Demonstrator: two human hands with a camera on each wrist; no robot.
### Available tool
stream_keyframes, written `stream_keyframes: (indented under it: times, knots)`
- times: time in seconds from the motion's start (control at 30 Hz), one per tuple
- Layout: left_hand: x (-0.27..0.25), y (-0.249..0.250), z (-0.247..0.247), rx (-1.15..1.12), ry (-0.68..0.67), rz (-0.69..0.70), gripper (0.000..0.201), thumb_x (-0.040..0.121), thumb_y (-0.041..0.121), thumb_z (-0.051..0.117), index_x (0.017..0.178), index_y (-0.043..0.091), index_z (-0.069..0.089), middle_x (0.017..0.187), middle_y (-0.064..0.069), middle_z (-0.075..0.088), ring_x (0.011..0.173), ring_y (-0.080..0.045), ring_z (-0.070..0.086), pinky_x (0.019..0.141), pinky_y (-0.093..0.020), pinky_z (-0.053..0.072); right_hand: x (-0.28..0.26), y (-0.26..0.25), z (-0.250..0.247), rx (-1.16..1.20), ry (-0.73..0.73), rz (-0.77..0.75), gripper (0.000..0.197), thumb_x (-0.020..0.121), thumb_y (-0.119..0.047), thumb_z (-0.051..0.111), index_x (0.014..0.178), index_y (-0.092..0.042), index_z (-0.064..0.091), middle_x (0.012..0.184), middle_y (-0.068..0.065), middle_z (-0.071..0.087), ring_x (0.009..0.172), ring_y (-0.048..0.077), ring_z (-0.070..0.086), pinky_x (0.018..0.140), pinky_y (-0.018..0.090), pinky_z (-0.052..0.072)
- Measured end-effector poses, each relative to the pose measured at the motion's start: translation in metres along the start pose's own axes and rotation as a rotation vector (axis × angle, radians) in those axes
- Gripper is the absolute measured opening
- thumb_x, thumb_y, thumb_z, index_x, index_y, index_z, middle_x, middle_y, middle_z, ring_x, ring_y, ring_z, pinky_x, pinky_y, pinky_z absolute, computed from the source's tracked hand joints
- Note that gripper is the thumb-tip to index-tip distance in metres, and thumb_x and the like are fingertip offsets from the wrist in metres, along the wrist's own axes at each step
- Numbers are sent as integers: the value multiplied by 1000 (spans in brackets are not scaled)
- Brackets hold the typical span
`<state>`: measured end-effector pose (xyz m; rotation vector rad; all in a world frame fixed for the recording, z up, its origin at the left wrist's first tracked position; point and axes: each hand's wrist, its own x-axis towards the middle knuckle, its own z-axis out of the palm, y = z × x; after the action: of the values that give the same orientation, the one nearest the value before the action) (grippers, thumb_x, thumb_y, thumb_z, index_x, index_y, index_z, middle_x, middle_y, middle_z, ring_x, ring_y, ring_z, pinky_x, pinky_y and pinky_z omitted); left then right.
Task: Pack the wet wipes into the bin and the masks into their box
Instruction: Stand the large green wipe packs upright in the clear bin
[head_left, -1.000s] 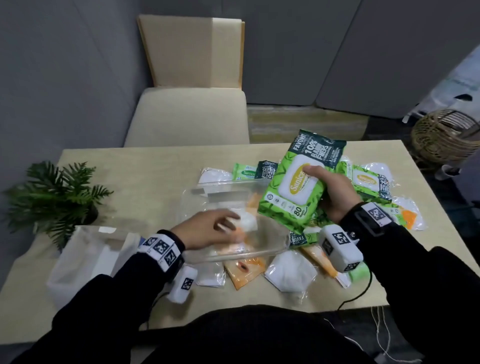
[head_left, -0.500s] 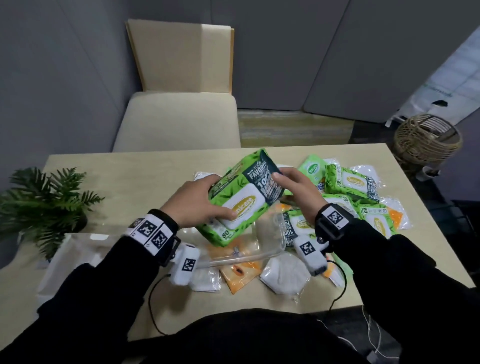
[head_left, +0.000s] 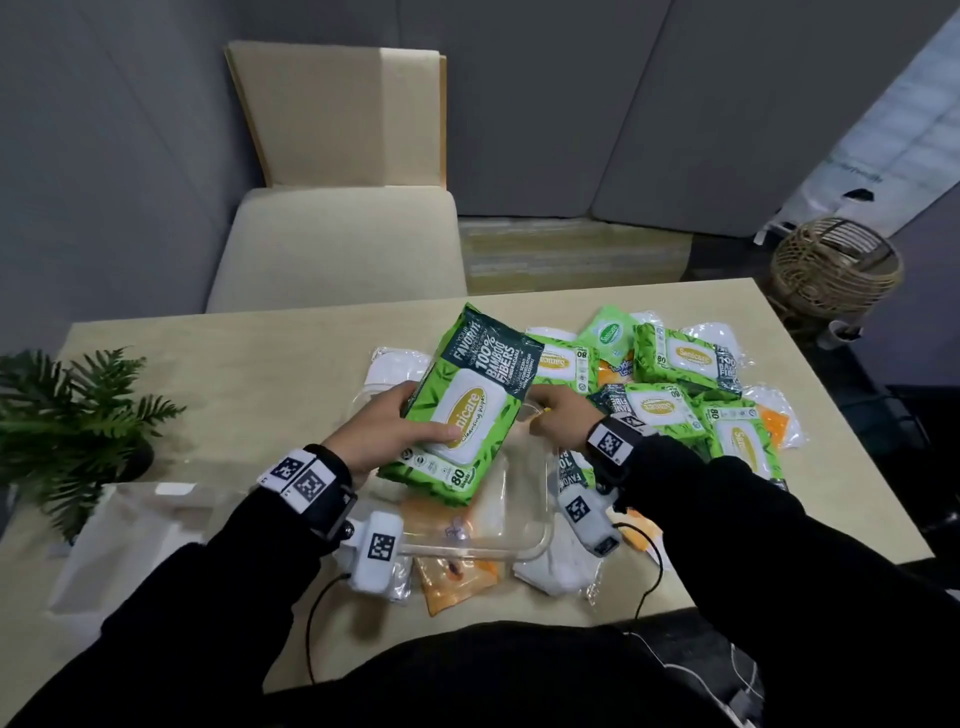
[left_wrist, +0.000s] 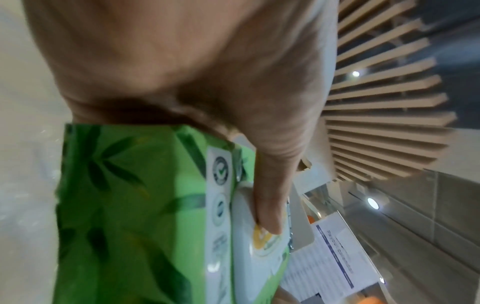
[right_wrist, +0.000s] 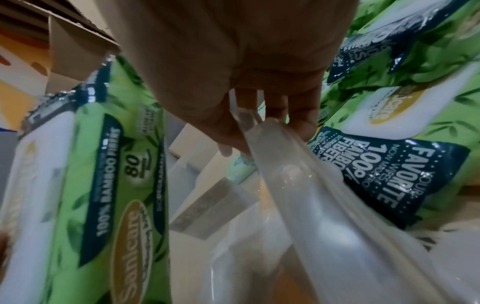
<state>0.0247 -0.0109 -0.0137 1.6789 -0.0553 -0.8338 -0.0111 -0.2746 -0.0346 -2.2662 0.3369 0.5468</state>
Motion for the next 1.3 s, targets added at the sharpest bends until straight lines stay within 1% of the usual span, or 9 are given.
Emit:
stream_keyframes:
  times: [0.13,0.27,0.5,0.67,0.8,0.97,1.07,1.2,1.3]
  knots:
    - [4,-9,9,-139,-114,-64,72,67,17,90,133,9,61,119,-13,76,107,-32,74,96,-46,58,4,5,-13,-70,-25,-12,38,83,7,54,115,-10,67,106,8,68,79,27,65,53,26,50]
    - [8,-18,21,-207,-136,-124,68,72,10,83,136,8,60,122,-15,74,109,-35,73,92,-44,59,13,3,-27,-152,-45,13,55,83,7,50,131,-16,64,121,7,67,64,13,57,42,18,46]
    - [11,-17,32,-161,-149,-120,63,80,-1,79,137,14,57,121,-14,75,111,-37,72,93,-45,60,3,0,-32,50,-84,55,32,96,1,49,124,-4,63,98,10,64,85,29,62,66,31,53]
    - [9,-10,34,-159,-173,-57,58,85,-6,73,138,13,57,123,-13,74,109,-31,73,88,-36,62,-24,-16,-70,677,142,-33,31,97,-11,47,108,-14,75,85,6,62,68,20,61,54,29,48]
    - [6,-2,41,-118,-275,-40,53,87,-5,69,133,20,60,121,-8,76,105,-24,74,86,-32,61,-42,-24,-88,361,-98,-154,40,97,-41,67,98,-1,65,76,13,55,53,26,58,45,32,53]
    - [13,-5,57,66,-257,-66,57,82,34,77,136,23,61,128,0,73,121,-22,67,104,-40,53,-40,-16,-81,321,-196,-145,16,101,-18,64,104,-3,66,78,9,70,61,37,66,46,36,60]
    - [15,-10,62,34,-175,-141,62,75,60,74,131,34,66,128,9,72,128,-17,61,111,-46,44,-41,-1,-61,378,-183,-137,18,98,-21,64,102,-3,64,84,19,59,70,42,64,47,38,61]
    - [18,-7,69,70,-73,-196,76,59,78,78,123,37,72,125,13,73,125,-14,61,115,-47,41,-46,13,-36,522,-158,-86,16,103,-14,60,93,-3,59,87,18,56,72,37,68,49,40,62]
    - [22,-6,76,82,58,-256,65,73,76,73,122,33,72,124,12,65,120,-20,57,112,-47,43,-47,22,-28,551,-131,-56,24,103,-14,59,80,-12,55,80,14,56,63,32,67,52,42,64]
